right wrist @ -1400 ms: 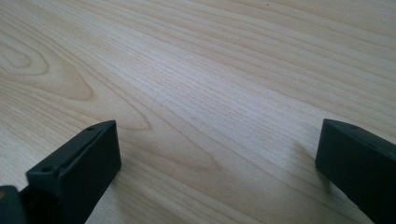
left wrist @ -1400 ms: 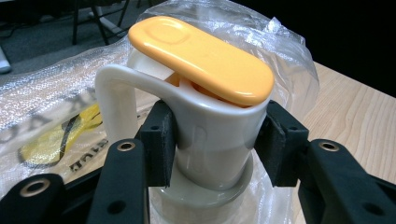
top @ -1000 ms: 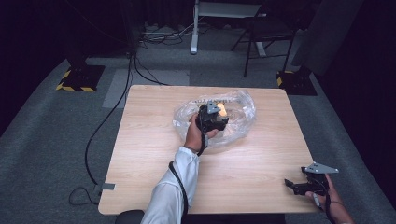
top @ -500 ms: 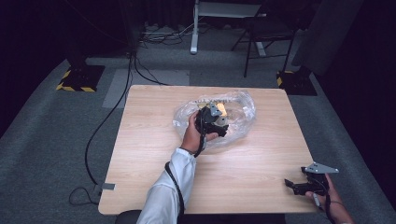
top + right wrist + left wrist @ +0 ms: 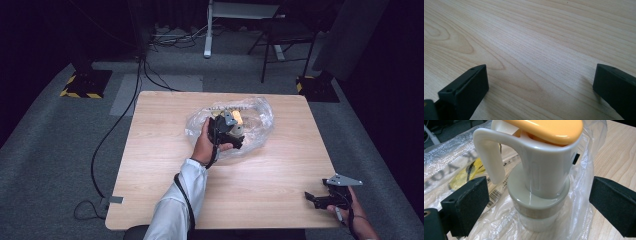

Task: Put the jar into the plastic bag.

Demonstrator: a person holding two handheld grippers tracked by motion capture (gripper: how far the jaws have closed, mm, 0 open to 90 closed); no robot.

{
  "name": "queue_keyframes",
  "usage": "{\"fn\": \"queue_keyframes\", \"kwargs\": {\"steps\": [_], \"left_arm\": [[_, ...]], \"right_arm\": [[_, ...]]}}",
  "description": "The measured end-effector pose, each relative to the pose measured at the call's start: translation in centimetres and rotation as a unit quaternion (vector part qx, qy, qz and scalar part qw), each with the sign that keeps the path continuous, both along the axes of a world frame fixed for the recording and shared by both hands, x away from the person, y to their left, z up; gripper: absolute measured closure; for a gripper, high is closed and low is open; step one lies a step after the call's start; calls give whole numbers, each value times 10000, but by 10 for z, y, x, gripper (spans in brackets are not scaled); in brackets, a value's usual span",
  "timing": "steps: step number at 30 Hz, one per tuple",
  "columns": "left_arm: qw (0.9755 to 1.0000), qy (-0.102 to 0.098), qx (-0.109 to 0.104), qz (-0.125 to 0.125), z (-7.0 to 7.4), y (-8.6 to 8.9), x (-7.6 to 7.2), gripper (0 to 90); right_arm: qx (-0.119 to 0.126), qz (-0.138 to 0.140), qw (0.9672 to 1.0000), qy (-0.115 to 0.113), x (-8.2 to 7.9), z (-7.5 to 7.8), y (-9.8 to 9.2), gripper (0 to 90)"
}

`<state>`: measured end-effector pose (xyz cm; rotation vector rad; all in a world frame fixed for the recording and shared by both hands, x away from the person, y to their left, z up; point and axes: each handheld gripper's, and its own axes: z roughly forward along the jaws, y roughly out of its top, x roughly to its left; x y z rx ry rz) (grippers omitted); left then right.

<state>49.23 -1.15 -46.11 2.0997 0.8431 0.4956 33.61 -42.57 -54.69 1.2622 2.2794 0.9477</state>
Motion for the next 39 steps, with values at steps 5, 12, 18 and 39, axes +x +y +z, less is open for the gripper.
{"fn": "queue_keyframes", "kwargs": {"steps": [5, 12, 18, 39], "left_arm": [[9996, -63, 281, 69, 1, 1, -1, 24], [9982, -154, 588, 13, 8, 5, -6, 33], [9973, -200, 706, -36, 15, 7, -11, 38], [9903, -420, 1296, -262, 26, 12, -46, 30]], "right_arm": [[0, 0, 10000, 0, 0, 0, 0, 1], [0, -1, 10000, 1, 0, 0, 0, 1], [-1, -1, 10000, 0, 0, 0, 0, 1], [-2, -18, 10000, -5, 0, 0, 0, 1]]}}
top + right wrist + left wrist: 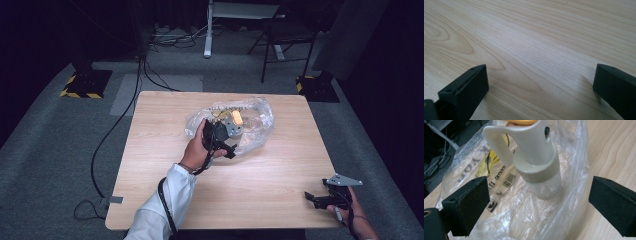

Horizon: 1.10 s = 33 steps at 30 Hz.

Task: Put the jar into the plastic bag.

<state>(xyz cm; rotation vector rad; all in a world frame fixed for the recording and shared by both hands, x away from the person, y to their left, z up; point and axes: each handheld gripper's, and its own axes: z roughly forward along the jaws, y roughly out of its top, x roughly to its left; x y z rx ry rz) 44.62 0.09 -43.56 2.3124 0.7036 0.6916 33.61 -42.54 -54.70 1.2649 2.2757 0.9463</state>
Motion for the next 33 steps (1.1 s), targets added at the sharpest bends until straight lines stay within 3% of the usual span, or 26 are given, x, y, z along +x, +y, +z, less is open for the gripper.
{"fn": "queue_keyframes", "kwargs": {"steps": [9, 14, 15, 20, 33], "left_arm": [[9988, -164, 437, -134, -9, 7, -20, 27], [9988, -135, 457, -151, -12, 11, -23, 27], [9985, -144, 518, -121, -19, 18, -30, 27], [9985, -164, 516, -25, -25, 28, -37, 27], [9979, -100, 644, -34, -50, 54, -64, 28]], "right_arm": [[0, 0, 10000, 0, 0, 0, 0, 1], [0, 0, 10000, 0, 0, 0, 0, 1], [0, 0, 10000, 0, 0, 0, 0, 1], [-5, -4, 10000, 10, 0, 0, 0, 1], [-5, -4, 10000, 10, 0, 0, 0, 1]]}}
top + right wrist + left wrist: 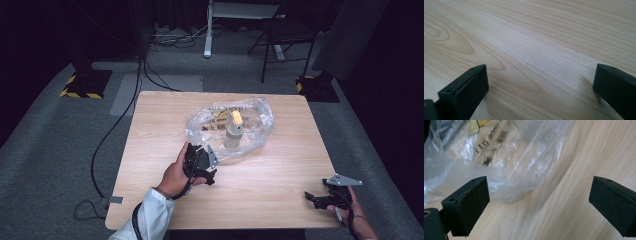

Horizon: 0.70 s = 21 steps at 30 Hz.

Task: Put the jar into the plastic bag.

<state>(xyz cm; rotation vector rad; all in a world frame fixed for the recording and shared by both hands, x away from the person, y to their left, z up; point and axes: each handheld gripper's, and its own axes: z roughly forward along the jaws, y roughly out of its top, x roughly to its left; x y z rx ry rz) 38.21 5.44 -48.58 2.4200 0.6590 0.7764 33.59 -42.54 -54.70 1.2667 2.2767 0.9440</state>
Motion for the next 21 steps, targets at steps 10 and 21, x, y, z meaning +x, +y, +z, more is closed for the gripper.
{"fn": "queue_keyframes", "kwargs": {"steps": [10, 21], "left_arm": [[9999, 16, 171, -2, -11, 15, -16, 30], [9998, 140, 118, 121, -20, 39, -34, 31]], "right_arm": [[0, -1, 10000, 1, 0, 0, 0, 1], [0, 0, 10000, -1, 0, 0, 0, 1]]}}
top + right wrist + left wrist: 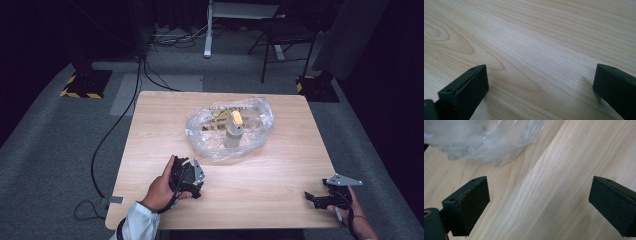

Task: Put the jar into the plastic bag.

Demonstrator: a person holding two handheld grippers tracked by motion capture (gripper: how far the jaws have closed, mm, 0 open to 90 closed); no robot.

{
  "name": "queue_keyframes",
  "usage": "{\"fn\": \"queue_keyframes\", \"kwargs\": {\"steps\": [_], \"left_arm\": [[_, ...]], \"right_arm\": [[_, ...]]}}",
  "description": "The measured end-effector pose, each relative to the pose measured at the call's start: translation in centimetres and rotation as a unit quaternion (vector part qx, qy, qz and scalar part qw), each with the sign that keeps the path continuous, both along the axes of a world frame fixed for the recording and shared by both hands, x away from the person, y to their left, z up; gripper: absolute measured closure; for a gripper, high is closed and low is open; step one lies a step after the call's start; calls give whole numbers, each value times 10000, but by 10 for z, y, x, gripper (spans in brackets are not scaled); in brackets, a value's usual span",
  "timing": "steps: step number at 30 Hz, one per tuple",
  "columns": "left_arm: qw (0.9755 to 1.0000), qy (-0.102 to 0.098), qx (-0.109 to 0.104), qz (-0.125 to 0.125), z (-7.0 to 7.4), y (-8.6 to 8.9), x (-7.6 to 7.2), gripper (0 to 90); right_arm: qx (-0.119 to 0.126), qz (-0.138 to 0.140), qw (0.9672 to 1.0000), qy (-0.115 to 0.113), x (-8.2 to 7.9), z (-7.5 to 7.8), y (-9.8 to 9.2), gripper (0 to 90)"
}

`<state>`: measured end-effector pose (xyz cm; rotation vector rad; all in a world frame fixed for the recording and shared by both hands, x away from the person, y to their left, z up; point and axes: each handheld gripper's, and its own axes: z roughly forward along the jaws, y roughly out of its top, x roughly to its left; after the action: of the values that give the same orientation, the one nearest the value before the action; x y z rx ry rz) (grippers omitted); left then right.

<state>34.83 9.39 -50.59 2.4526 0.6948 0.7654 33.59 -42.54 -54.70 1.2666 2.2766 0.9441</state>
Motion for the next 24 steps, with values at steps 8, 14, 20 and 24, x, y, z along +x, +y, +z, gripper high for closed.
{"fn": "queue_keyframes", "kwargs": {"steps": [8, 14, 20, 24], "left_arm": [[9994, 201, -203, 192, -9, 28, -6, 34], [9966, 399, -532, 495, -17, 49, -6, 34], [9934, 519, -702, 751, -21, 68, -9, 35], [9913, 611, -769, 873, -24, 77, -11, 35]], "right_arm": [[0, 6, 10000, 1, 0, 0, 0, 1], [2, 28, 10000, 5, 0, 0, 0, 1], [1, 25, 10000, 2, 0, 0, 0, 1], [1, 27, 10000, 4, 0, 0, 0, 1]]}}
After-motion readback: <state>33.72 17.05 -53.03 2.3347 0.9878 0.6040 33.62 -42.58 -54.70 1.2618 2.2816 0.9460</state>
